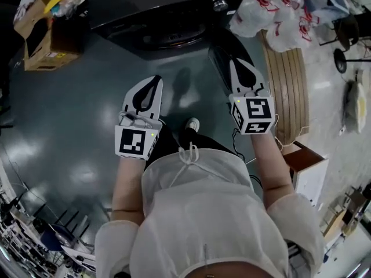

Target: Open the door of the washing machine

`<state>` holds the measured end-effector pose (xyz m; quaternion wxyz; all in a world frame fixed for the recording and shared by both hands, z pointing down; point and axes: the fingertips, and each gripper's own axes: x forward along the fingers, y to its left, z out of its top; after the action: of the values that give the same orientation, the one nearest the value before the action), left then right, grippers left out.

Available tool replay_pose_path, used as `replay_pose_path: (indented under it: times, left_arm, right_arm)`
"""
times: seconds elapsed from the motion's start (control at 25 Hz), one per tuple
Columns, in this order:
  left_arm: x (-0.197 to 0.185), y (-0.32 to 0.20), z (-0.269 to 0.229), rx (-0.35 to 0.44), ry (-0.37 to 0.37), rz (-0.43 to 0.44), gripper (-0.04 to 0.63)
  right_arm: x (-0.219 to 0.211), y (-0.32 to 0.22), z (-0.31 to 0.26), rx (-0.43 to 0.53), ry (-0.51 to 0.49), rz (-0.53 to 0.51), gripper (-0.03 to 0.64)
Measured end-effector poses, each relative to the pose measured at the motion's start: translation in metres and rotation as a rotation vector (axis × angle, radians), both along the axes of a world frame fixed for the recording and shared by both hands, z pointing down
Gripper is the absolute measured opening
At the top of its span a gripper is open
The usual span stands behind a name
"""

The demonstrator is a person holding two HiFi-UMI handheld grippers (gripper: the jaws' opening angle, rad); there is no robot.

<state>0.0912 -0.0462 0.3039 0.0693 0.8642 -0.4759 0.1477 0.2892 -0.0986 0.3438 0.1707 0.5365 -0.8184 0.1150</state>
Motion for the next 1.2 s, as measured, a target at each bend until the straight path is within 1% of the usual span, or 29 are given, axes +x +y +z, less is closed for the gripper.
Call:
replay_pose_path:
  times: [0.16,0.28,0.36,0.44,0.6,0.72,0.8,0.92,1.04,1.12,1.2]
  left_arm:
    - [-0.037,-0.009,-0.032,0.043,-0.006,-0.102,0.021]
    - [-0.067,-0.014,-0.061,0.131,0.019,-0.172,0.021]
    - [-0.088,-0.014,-0.074,0.161,-0.001,-0.195,0.021]
    - [-0.105,-0.013,-0.086,0.158,-0.02,-0.216,0.021]
    - [-0.128,-0.015,-0.111,0.229,-0.031,-0.244,0.021]
    - [-0.141,-0.013,-0.122,0.221,-0.048,-0.254,0.021]
    - [-0.147,-0.011,-0.13,0.232,-0.052,-0.252,0.021]
    - [-0.151,-0.01,-0.139,0.246,-0.03,-0.265,0.021]
    - [-0.15,-0.008,-0.142,0.263,-0.026,-0.259,0.021]
    - [-0.149,-0.006,-0.143,0.256,-0.014,-0.264,0.021]
    - [-0.148,-0.002,-0.14,0.233,-0.023,-0.266,0.021]
  right_arm:
    - [-0.042,-0.015,-0.04,0.073,-0.021,-0.108,0.008]
    - [-0.074,-0.022,-0.068,0.114,-0.049,-0.162,0.007]
    - [-0.094,-0.026,-0.085,0.14,-0.068,-0.185,0.006]
    - [-0.11,-0.028,-0.102,0.167,-0.082,-0.205,0.006]
    - [-0.13,-0.032,-0.128,0.224,-0.095,-0.242,0.006]
    - [-0.143,-0.032,-0.141,0.254,-0.104,-0.255,0.005]
    - [-0.149,-0.03,-0.148,0.266,-0.11,-0.265,0.005]
    - [-0.157,-0.025,-0.153,0.274,-0.127,-0.284,0.005]
    - [-0.158,-0.02,-0.155,0.281,-0.139,-0.287,0.003]
    - [-0.157,-0.016,-0.155,0.288,-0.133,-0.291,0.003]
    - [-0.157,-0.012,-0.155,0.29,-0.123,-0.295,0.003]
